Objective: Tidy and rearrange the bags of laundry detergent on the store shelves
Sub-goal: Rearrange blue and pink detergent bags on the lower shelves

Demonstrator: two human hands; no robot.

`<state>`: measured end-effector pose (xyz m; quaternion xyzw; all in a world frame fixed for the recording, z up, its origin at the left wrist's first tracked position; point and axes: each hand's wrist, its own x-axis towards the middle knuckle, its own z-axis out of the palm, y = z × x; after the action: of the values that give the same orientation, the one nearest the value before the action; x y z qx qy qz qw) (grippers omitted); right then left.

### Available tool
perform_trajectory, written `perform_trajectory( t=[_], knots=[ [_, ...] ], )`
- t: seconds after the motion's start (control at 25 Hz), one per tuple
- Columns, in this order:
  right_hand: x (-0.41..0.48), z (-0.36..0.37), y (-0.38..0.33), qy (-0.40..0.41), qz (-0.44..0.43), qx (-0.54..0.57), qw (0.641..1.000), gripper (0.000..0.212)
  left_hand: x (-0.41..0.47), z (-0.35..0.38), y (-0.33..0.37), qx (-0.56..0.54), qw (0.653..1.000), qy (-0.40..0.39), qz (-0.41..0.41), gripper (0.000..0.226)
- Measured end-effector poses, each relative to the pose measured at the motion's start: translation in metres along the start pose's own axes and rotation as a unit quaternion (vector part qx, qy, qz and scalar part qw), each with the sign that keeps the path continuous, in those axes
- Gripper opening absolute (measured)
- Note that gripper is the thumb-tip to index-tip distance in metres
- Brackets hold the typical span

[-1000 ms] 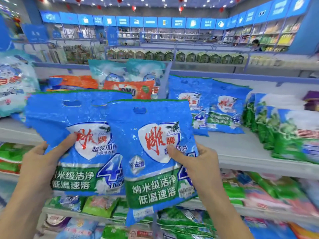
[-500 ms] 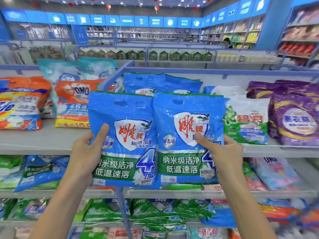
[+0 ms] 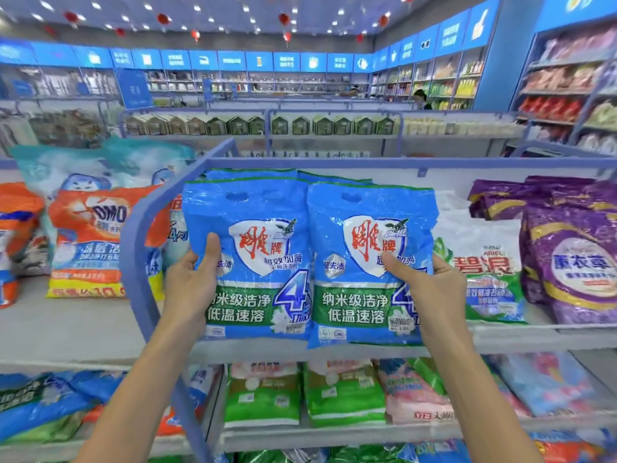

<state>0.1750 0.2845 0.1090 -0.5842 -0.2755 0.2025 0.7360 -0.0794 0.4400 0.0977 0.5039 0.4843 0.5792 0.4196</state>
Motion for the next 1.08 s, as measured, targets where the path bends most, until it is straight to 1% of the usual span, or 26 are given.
perform_trajectory(
  t=[0.08, 0.12, 0.16, 0.2, 0.24, 0.28, 0.32, 0.36, 0.44, 0.48, 0.52, 0.56, 0.6, 0.64, 0.68, 0.72, 0.76, 0.8, 0.88, 0.92, 0.96, 1.0, 1.04, 1.08],
  knots=[
    [0.023, 0.014, -0.004, -0.006, -0.008, 0.022, 1.0, 0.032, 0.032, 0.009, 0.002, -0.013, 1.0, -0.002, -0.011, 0.045],
    [0.036, 0.022, -0.001, -0.009, -0.008, 0.029, 0.999, 0.056, 0.046, 0.015, 0.002, -0.036, 0.999, -0.014, -0.018, 0.044],
    [0.054, 0.032, 0.009, -0.019, -0.027, 0.024, 0.999, 0.029, 0.059, 0.021, -0.003, -0.047, 0.999, -0.017, -0.016, 0.042],
    [0.065, 0.045, 0.014, -0.012, -0.032, -0.006, 0.999, 0.02, 0.07, 0.028, -0.01, -0.027, 1.0, -0.015, -0.001, 0.043],
    [0.079, 0.055, 0.03, -0.006, -0.034, -0.055, 0.998, 0.032, 0.077, 0.033, -0.019, 0.024, 0.999, -0.003, 0.028, 0.047],
    [0.091, 0.064, 0.048, -0.019, -0.043, -0.094, 0.994, 0.055, 0.08, 0.038, -0.026, 0.078, 0.995, 0.019, 0.056, 0.052],
    [0.1, 0.069, 0.063, -0.018, -0.04, -0.144, 0.989, 0.066, 0.081, 0.041, -0.032, 0.111, 0.99, 0.045, 0.076, 0.055],
    [0.107, 0.071, 0.077, -0.023, -0.033, -0.172, 0.984, 0.065, 0.078, 0.041, -0.037, 0.125, 0.986, 0.061, 0.089, 0.054],
    [0.117, 0.072, 0.091, -0.049, 0.008, -0.188, 0.981, 0.048, 0.077, 0.041, -0.045, 0.144, 0.983, 0.082, 0.085, 0.044],
    [0.118, 0.071, 0.09, -0.064, 0.031, -0.191, 0.979, 0.045, 0.077, 0.04, -0.048, 0.16, 0.981, 0.083, 0.071, 0.04],
    [0.119, 0.071, 0.09, -0.083, 0.045, -0.195, 0.976, 0.05, 0.078, 0.04, -0.051, 0.174, 0.98, 0.074, 0.056, 0.043],
    [0.117, 0.069, 0.087, -0.095, 0.055, -0.196, 0.974, 0.057, 0.078, 0.041, -0.051, 0.176, 0.982, 0.055, 0.044, 0.05],
    [0.117, 0.067, 0.084, -0.106, 0.053, -0.19, 0.975, 0.06, 0.076, 0.043, -0.051, 0.179, 0.982, 0.038, 0.039, 0.063],
    [0.116, 0.064, 0.086, -0.112, 0.048, -0.194, 0.973, 0.058, 0.072, 0.043, -0.05, 0.192, 0.98, 0.024, 0.038, 0.082],
    [0.112, 0.062, 0.084, -0.121, 0.037, -0.201, 0.971, 0.057, 0.063, 0.044, -0.048, 0.219, 0.975, -0.006, 0.039, 0.102],
    [0.109, 0.058, 0.084, -0.132, 0.029, -0.223, 0.965, 0.062, 0.053, 0.045, -0.045, 0.265, 0.963, -0.038, 0.039, 0.119],
    [0.106, 0.055, 0.083, -0.142, 0.019, -0.243, 0.96, 0.076, 0.042, 0.045, -0.044, 0.315, 0.945, -0.072, 0.044, 0.132],
    [0.103, 0.053, 0.082, -0.156, 0.01, -0.268, 0.951, 0.094, 0.032, 0.044, -0.044, 0.364, 0.923, -0.111, 0.047, 0.141],
    [0.095, 0.052, 0.08, -0.186, -0.025, -0.333, 0.924, 0.135, 0.013, 0.045, -0.048, 0.462, 0.868, -0.178, 0.037, 0.144],
    [0.089, 0.053, 0.08, -0.213, -0.046, -0.392, 0.894, 0.148, 0.008, 0.048, -0.054, 0.5, 0.842, -0.199, 0.04, 0.141],
    [0.08, 0.055, 0.083, -0.236, -0.076, -0.461, 0.852, 0.151, 0.005, 0.051, -0.058, 0.523, 0.826, -0.203, 0.047, 0.136],
    [0.071, 0.057, 0.085, -0.25, -0.107, -0.522, 0.808, 0.147, 0.006, 0.055, -0.062, 0.531, 0.822, -0.202, 0.052, 0.131],
    [0.067, 0.06, 0.091, -0.255, -0.129, -0.566, 0.774, 0.139, 0.008, 0.057, -0.065, 0.528, 0.824, -0.199, 0.052, 0.126],
    [0.064, 0.062, 0.092, -0.256, -0.135, -0.594, 0.75, 0.132, 0.01, 0.059, -0.066, 0.523, 0.827, -0.2, 0.048, 0.124]
  ],
)
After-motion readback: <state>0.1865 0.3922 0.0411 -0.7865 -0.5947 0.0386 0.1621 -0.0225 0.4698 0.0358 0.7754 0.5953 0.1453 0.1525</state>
